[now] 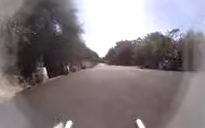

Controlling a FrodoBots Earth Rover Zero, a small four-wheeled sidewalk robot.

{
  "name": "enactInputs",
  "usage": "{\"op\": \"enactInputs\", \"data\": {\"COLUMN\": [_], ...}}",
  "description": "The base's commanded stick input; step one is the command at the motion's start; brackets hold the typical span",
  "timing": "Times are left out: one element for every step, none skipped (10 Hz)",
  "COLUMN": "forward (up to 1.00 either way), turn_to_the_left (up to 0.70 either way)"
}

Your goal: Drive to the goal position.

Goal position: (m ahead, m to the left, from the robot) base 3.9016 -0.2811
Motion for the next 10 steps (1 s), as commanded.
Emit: {"op": "enactInputs", "data": {"forward": [0.85,0.85,0.85,0.85,0.85,0.85,0.85,0.85,0.85,0.85], "turn_to_the_left": [0.0,0.0,0.0,0.0,0.0,0.0,0.0,0.0,-0.1,-0.22]}}
